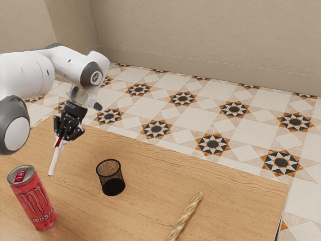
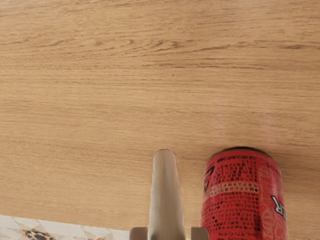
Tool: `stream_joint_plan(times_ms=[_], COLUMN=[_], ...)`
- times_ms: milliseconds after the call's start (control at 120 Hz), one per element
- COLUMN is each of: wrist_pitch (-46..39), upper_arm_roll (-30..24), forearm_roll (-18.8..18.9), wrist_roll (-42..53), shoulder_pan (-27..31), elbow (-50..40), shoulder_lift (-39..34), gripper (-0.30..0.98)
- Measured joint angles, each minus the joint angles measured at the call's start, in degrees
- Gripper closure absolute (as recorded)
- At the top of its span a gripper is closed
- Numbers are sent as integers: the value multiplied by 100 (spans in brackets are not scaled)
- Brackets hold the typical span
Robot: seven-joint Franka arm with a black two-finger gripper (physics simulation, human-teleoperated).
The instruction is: Take the marker out of the pen holder and place it to the left of the pen holder.
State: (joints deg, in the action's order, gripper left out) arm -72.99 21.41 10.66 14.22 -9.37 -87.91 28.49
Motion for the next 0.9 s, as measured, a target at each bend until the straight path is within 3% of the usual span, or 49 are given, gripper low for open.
stream_joint_plan(times_ms=[242, 483, 783, 833, 900], wrist_pitch=[-26, -161, -176, -185, -320], upper_arm_roll=[-2, -9, -23, -129, -399], forearm_roll=[-17, -29, -217, -236, -297], wrist_roll=[168, 472, 678, 707, 742], shoulder_pan=[176, 205, 208, 213, 212], elbow=[199, 208, 308, 322, 116], shoulder_lift=[976, 1418, 1337, 938, -220], gripper=[78, 77, 24, 19, 14])
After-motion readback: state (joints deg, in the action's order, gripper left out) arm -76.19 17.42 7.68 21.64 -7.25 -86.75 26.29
